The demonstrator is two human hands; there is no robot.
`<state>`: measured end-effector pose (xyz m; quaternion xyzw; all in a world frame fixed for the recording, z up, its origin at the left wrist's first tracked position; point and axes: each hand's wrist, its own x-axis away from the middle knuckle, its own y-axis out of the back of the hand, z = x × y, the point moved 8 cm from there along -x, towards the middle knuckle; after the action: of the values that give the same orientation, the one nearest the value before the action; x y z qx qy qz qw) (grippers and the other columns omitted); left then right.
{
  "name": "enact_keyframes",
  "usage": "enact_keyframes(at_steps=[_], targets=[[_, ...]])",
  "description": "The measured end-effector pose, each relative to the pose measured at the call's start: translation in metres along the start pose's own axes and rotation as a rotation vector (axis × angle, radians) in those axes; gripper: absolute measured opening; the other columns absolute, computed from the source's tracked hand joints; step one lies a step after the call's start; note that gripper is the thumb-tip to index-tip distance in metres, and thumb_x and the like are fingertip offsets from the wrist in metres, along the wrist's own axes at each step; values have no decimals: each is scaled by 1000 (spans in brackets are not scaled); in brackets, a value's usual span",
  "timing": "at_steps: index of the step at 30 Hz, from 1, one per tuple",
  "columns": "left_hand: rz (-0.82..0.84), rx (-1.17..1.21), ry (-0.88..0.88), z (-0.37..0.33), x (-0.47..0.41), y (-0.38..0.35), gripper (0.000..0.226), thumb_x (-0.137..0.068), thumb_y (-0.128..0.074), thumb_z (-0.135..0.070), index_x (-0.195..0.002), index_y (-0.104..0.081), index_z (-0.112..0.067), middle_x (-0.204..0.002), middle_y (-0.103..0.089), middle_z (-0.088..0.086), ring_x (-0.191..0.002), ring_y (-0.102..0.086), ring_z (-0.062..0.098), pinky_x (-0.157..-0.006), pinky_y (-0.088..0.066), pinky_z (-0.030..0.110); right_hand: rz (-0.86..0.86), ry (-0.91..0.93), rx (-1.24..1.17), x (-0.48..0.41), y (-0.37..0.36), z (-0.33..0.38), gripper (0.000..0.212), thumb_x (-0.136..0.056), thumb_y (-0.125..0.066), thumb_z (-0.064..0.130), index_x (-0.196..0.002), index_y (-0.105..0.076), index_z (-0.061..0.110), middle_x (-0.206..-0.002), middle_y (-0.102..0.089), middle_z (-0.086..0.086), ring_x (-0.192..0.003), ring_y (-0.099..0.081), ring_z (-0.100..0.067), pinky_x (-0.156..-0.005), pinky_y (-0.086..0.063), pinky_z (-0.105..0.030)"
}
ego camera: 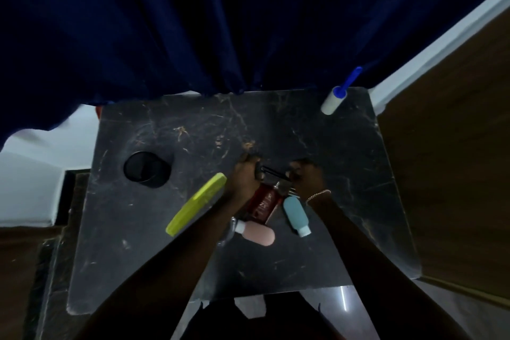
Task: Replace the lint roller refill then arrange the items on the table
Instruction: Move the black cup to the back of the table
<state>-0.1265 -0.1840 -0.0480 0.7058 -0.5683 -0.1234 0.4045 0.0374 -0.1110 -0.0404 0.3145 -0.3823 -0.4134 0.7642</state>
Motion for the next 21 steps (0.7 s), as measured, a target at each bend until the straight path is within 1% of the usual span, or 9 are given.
enact_keyframes(at_steps=[4, 6, 8, 10, 13, 14, 17, 19, 21], targets=[[101, -118, -19, -5, -18, -26, 53, -89, -61, -3, -139, -62, -20, -149, -54, 10, -131, -55, 35, -106, -49, 42, 42, -40, -41, -17, 0, -24, 20, -84, -64, 1, -103, -72, -2, -111, -71, -19, -105, -68, -32, -82, -42, -18], [129, -177, -64, -6, -23, -31, 50, -90, -61, -5, -138, -62, -20, -153, -48, 9, -137, -49, 33, -110, -46, 44, 101, -26, -11, -22, -8, -25, 19, -81, -69, 5, -99, -72, 0, -108, -72, -17, -103, -68, -31, -87, -46, -25], [116, -206, -111, -9, -28, -35, 43, -90, -65, -6, -132, -67, -18, -152, -49, 9, -138, -48, 31, -114, -43, 39, 146, -3, 13, -26, -15, -26, 18, -77, -70, 8, -94, -71, 4, -104, -73, -15, -102, -68, -31, -89, -51, -31], [99, -217, -153, -12, -31, -37, 35, -89, -67, -6, -122, -71, -15, -150, -50, 10, -136, -49, 30, -113, -40, 35, 183, 7, 15, -28, -23, -28, 17, -74, -70, 7, -91, -69, 6, -103, -72, -14, -102, -66, -31, -91, -52, -34], [76, -191, -164, -10, -35, -41, 27, -86, -69, -1, -111, -73, -9, -144, -54, 14, -130, -54, 31, -103, -38, 24, 203, 20, 35, -31, -30, -30, 17, -73, -69, 7, -90, -68, 8, -102, -71, -15, -102, -65, -32, -93, -51, -37], [86, -184, -151, -10, -38, -43, 26, -86, -69, -1, -111, -73, -7, -141, -56, 16, -127, -55, 33, -100, -38, 24, 208, 19, 44, -31, -30, -31, 16, -74, -68, 7, -90, -67, 8, -101, -71, -15, -101, -65, -32, -93, -51, -37], [175, -213, -128, -9, -41, -50, 25, -97, -59, -3, -120, -67, -3, -134, -59, 22, -123, -56, 39, -101, -43, 36, 224, 32, 59, -32, -28, -27, 15, -73, -65, 8, -89, -67, 6, -99, -72, -16, -100, -66, -33, -94, -51, -36], [141, -161, -137, -14, -38, -45, 18, -91, -61, 1, -107, -66, -1, -115, -66, 20, -107, -63, 37, -94, -50, 41, 217, 33, 61, -30, -23, -25, 18, -74, -64, 9, -92, -66, 4, -103, -70, -19, -102, -64, -35, -93, -51, -37], [87, -53, -109, -16, -35, -37, 19, -84, -63, 7, -100, -66, -2, -100, -70, 16, -93, -67, 32, -87, -52, 44, 200, 24, 65, -29, -17, -24, 18, -75, -64, 11, -93, -65, 7, -107, -68, -18, -103, -64, -34, -92, -52, -36]])
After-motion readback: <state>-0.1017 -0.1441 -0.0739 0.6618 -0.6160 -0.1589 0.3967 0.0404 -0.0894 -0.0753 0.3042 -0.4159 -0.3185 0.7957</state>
